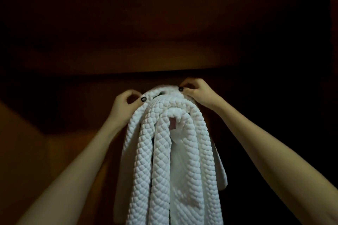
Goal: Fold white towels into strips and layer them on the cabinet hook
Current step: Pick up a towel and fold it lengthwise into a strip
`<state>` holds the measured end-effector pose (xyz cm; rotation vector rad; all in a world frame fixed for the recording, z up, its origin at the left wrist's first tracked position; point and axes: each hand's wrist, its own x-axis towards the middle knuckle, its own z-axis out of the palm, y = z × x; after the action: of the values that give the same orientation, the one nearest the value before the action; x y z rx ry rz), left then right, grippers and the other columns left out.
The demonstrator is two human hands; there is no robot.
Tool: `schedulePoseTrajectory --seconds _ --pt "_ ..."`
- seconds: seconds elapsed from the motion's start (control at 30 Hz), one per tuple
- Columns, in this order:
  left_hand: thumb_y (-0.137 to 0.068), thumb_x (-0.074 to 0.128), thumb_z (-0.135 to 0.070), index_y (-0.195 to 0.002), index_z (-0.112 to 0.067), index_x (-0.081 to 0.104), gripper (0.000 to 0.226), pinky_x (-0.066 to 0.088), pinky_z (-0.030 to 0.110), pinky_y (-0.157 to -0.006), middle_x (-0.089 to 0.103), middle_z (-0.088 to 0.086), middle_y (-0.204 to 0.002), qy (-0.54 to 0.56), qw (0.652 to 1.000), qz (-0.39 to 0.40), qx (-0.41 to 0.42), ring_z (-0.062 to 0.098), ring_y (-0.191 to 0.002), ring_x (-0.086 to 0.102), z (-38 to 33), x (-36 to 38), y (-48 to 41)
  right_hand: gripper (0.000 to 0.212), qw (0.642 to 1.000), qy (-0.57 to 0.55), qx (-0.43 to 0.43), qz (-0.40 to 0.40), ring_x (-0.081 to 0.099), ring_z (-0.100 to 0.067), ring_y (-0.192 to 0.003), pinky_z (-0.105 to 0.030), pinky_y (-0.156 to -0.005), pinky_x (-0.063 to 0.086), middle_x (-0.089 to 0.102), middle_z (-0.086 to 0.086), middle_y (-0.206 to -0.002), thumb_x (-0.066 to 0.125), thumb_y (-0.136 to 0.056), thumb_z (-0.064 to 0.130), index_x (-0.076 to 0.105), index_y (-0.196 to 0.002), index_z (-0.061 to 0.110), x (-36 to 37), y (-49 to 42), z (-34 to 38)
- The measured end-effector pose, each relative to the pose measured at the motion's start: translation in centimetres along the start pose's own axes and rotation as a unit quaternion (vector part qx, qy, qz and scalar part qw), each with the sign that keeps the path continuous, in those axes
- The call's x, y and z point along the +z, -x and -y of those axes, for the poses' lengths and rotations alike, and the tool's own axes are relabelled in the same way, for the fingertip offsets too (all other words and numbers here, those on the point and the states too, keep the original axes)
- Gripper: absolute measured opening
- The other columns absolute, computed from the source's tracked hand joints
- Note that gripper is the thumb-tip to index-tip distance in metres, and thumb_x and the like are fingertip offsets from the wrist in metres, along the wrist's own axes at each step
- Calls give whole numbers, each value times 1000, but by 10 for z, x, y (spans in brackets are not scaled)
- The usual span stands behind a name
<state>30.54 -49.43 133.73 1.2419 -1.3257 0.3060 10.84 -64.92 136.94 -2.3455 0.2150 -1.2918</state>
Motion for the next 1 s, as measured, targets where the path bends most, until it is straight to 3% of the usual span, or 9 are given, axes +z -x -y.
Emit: schedulePoseTrajectory --seconds 0.2,0.27,0.4,0.53,0.63,0.73,0.87,0.93,1.0 --pt "-89 68 -13 -87 -20 66 7 45 16 -75 65 -10 -87 22 999 15 -22 -8 -79 58 9 5 4 7 1000 -23 16 -9 62 -4 -83 -18 -71 50 67 3 -95 59 -96 15 66 -98 14 17 22 -18" --pt "-90 65 -11 -87 -27 66 16 45 22 -84 67 -12 -91 48 998 20 -23 -8 -86 60 17 3 15 6 999 -36 11 -13 63 -3 -84 -19 -74 51 66 4 -96 60 -95 13 65 -95 17 20 28 -17" --pt "-92 63 -7 -104 -38 64 33 41 47 -108 66 -10 -115 59 997 34 -32 13 -116 58 31 1 32 21 999 -39 16 3 65 4 -84 -14 -70 52 68 10 -97 59 -96 9 65 -94 29 15 37 -18" --pt "-90 64 -4 -108 -49 61 48 41 45 -109 61 -19 -118 38 998 37 -22 -1 -114 56 44 3 42 25 998 -63 23 15 63 9 -84 -16 -75 48 68 18 -89 62 -94 12 66 -91 37 17 54 -26" --pt "-91 63 -4 -110 -38 66 38 40 52 -109 66 -7 -120 73 993 43 -78 15 -117 59 45 3 40 23 997 -60 42 6 63 6 -77 -22 -74 49 68 16 -83 62 -94 13 66 -87 34 23 57 -28" --pt "-97 56 -20 -117 -28 68 25 40 53 -108 68 2 -123 134 978 82 -134 21 -120 60 32 -9 32 32 993 -73 80 42 63 6 -70 -18 -66 47 68 19 -77 51 -101 25 70 -79 38 5 51 -14" --pt "-85 43 -68 -116 -53 63 40 46 45 -102 58 -13 -134 94 970 170 -144 16 -123 55 -13 -18 12 45 987 -60 110 100 59 0 -110 -18 -86 46 65 11 -123 32 -101 54 65 -120 30 -14 25 16" --pt "-82 39 -74 -115 -59 61 42 50 38 -93 62 -19 -127 54 964 213 -147 11 -117 59 -28 -14 5 54 987 -9 97 127 54 -3 -117 -25 -98 38 61 6 -132 29 -100 59 63 -126 26 -7 15 28" --pt "-90 39 -68 -118 -54 63 39 50 36 -94 67 -14 -122 43 961 233 -145 13 -114 62 -30 -7 4 56 985 12 105 135 58 2 -107 -24 -97 38 66 9 -121 31 -97 63 64 -126 27 2 12 29"
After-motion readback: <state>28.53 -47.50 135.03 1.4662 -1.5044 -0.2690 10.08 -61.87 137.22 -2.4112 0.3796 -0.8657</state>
